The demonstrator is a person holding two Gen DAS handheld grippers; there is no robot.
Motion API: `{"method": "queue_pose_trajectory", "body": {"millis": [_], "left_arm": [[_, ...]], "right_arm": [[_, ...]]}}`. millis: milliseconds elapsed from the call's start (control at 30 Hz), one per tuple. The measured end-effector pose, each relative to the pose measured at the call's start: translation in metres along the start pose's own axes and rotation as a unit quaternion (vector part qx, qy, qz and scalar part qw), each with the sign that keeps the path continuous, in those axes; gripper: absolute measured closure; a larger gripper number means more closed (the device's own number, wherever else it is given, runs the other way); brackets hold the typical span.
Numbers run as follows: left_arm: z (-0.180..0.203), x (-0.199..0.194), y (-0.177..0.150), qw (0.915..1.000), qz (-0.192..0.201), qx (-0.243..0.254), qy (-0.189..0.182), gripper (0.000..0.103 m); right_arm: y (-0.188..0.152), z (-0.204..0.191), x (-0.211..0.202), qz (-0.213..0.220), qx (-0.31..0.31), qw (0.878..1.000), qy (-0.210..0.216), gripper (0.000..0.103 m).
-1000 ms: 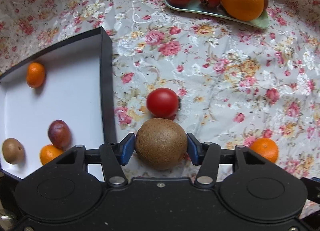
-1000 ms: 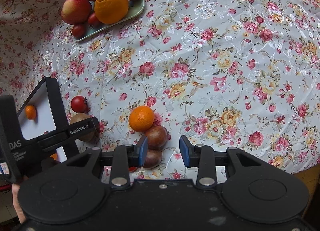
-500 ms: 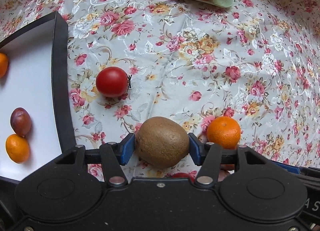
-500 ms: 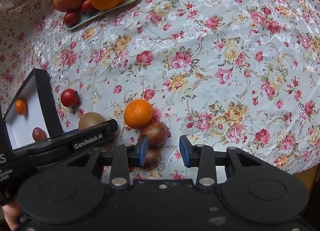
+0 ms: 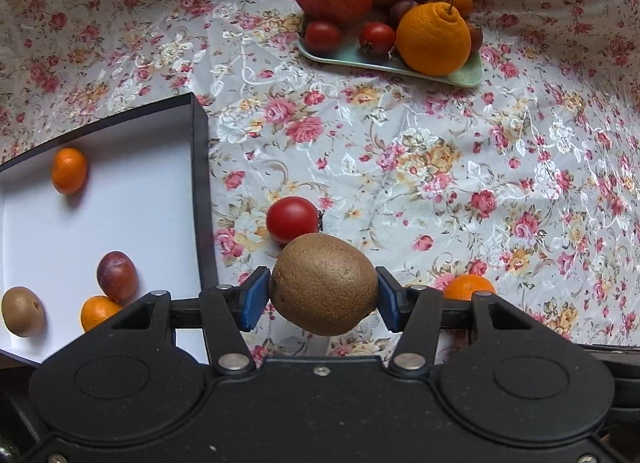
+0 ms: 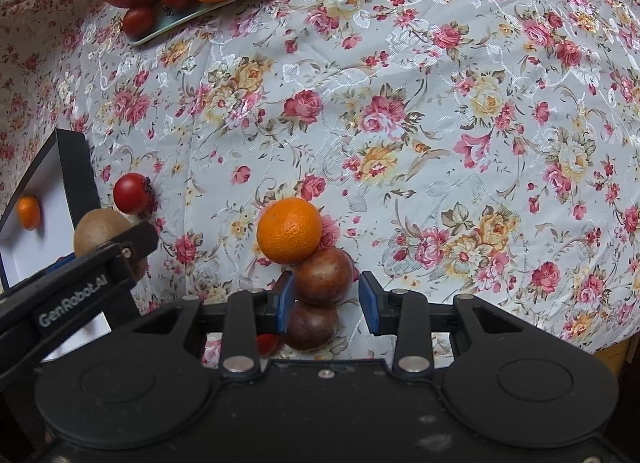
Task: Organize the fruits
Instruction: 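Close the right tool on the dark plum while the left tool lifts the kiwi, then carry the plum with the right tool while the left tool carries the kiwi over the box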
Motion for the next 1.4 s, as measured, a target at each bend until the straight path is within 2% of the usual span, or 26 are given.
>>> {"method": "queue_pose_trajectory", "body": {"millis": [167, 400, 567, 800, 1067, 1167, 1400], "left_arm": [[-0.011, -0.008, 0.002, 0.9998, 0.012, -0.01, 0.01, 0.043], [-0.026, -0.015, 0.003, 0.9995, 0.018, -0.025, 0.005, 0.043], [-0.037, -0.018, 0.003, 0.9992, 0.017, -0.036, 0.005, 0.043], [-0.056, -0.025, 0.004, 0.9983, 0.022, -0.054, 0.005, 0.043], [-0.085, -0.032, 0.004, 0.9961, 0.029, -0.083, 0.007, 0.043], [-0.1, -0.036, 0.003, 0.9948, 0.034, -0.096, 0.009, 0.043], [-0.149, -0.048, 0.001, 0.9874, 0.056, -0.141, 0.044, 0.043]], "right_arm": [[0.002, -0.008, 0.007, -0.005, -0.004, 1.0, -0.011, 0.065], [0.006, -0.015, 0.015, -0.004, -0.005, 0.999, -0.032, 0.061], [0.007, -0.021, 0.022, -0.003, -0.009, 0.999, -0.05, 0.061], [0.012, -0.025, 0.013, 0.007, -0.001, 0.999, -0.035, 0.066], [0.014, -0.047, -0.006, 0.048, -0.025, 0.997, -0.048, 0.067], [0.013, -0.059, -0.011, 0.055, -0.032, 0.997, -0.035, 0.067], [0.005, -0.095, -0.021, 0.07, -0.06, 0.996, -0.006, 0.067]]}}
Point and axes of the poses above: each gripper's, at about its wrist camera, not at the fingertips, and x roughly the way its jaws point, z to its right, y to its top, the point moved 3 cm from there along x, roughly the way its jaws point, and after that the axes turned 4 degrees about -y, right-handed, at the moved point
